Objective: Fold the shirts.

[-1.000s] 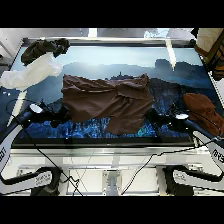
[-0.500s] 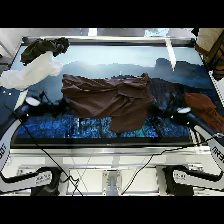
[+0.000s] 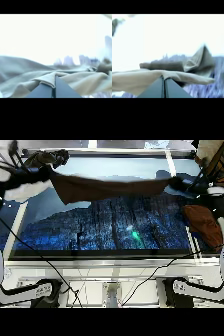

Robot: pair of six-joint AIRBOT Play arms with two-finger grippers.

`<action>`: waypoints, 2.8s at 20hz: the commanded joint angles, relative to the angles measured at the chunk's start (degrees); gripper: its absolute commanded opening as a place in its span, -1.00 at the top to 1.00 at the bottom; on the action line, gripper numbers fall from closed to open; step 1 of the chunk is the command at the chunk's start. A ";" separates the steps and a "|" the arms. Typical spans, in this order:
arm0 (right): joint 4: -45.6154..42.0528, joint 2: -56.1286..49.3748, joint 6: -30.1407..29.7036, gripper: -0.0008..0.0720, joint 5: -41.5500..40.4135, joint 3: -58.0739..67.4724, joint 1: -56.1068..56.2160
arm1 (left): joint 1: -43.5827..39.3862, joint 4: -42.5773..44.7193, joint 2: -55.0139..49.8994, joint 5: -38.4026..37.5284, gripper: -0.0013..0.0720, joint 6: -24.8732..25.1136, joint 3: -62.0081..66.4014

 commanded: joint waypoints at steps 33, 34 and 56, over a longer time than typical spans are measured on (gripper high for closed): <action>-34.14 11.13 16.81 0.91 36.09 20.96 -5.22 | -0.11 1.07 1.55 -35.85 0.93 -2.29 17.57; -32.54 7.37 16.81 0.91 34.47 18.40 -5.11 | -0.11 0.02 -2.47 -35.23 0.93 -0.87 16.57; -32.52 -10.38 13.35 0.16 -4.09 16.87 3.87 | -0.09 -2.93 -26.75 -22.84 -0.04 9.64 32.63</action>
